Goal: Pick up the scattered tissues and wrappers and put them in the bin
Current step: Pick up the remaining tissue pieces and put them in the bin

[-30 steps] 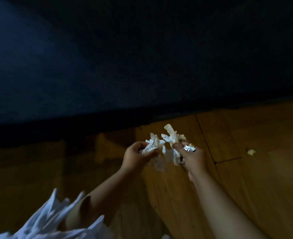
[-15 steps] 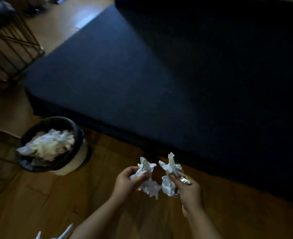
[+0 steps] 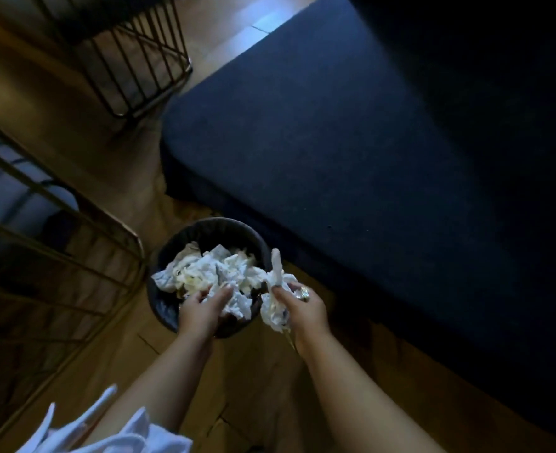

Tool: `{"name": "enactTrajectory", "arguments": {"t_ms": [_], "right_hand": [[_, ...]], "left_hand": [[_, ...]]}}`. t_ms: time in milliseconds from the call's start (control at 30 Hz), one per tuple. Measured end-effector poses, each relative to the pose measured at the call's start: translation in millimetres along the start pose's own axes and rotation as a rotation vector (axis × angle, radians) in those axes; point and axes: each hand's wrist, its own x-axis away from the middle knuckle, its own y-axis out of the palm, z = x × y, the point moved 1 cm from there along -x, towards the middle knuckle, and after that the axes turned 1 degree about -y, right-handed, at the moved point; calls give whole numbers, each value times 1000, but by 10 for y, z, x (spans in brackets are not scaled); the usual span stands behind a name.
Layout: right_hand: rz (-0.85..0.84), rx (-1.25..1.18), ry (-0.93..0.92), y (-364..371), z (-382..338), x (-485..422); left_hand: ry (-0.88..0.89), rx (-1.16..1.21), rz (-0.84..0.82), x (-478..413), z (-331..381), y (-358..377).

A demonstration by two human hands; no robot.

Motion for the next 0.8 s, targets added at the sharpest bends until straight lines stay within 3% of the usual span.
{"name": "enactTrajectory", "arguments": {"t_ms": [233,400,567,700,800], "right_hand": [[-35,148,-29,836,163,-849],[48,358,-92,1064,476,-1420],[55,553,-83,1169,756,-1760],[-51,787,-78,1106,843,-1804],[-131,803,-96,1057,770,-1730]], "left_hand": [[43,-93,34,-967,28,-226],[248,-321,124,-1360,-163,-238],[203,-388,183,-1750,-407,-235],[143,-517,150,-1938,-540,-263],[161,-540,123,-1870,-494,-267]]}}
